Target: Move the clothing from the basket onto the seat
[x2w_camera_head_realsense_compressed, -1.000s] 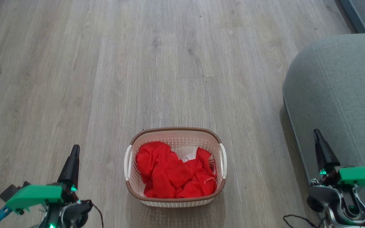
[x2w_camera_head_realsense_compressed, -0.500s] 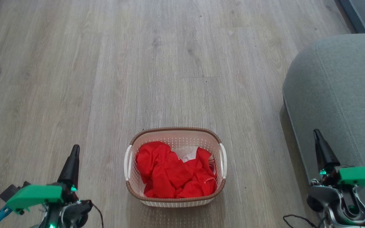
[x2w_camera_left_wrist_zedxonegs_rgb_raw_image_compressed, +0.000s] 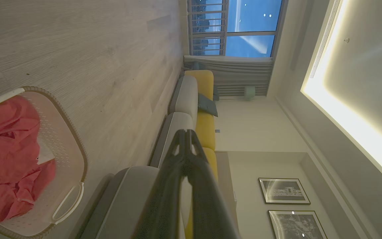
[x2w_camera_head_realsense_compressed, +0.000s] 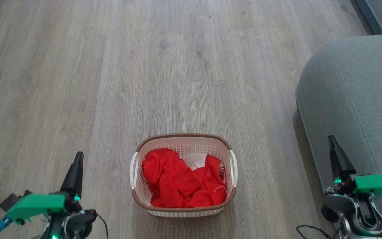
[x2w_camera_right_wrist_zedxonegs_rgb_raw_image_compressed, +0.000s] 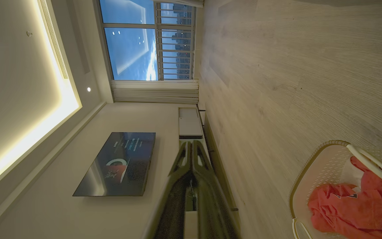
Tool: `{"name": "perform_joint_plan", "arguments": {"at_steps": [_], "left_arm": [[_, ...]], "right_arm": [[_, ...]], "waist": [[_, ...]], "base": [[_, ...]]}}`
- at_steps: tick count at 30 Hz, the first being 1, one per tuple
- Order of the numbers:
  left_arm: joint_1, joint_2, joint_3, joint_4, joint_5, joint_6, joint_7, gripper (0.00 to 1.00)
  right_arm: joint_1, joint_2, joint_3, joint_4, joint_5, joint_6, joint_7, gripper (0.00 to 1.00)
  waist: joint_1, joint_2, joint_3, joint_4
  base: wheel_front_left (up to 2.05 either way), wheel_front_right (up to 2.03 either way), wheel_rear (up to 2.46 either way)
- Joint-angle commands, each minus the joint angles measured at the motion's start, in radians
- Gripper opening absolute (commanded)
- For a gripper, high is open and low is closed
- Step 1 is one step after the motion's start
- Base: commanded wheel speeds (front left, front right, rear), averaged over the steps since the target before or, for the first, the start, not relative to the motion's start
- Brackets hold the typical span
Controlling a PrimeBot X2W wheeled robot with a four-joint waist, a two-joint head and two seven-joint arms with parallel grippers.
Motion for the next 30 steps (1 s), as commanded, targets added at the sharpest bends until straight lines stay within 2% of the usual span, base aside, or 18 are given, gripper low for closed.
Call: {"name": "perform_joint_plan", "arguments": {"at_steps": [1,30], "left_arm": [[-0.049,0.015,0.025,-0.035,-0.007,-0.009,0.007,0.00],[-0.049,0.015,0.025,-0.035,-0.007,-0.009,0.007,0.00]], "right_arm": [[-0.020,-0.004,0.018,-0.039,0.006,0.000,0.004,0.00],[-0.020,-0.004,0.018,-0.039,0.006,0.000,0.004,0.00]], "waist": [[0.0000,0.0000,0.000,0.000],[0.0000,0.0000,0.000,0.000]], "base": [[0.00,0.00,0.00],[0.00,0.00,0.00]]}}
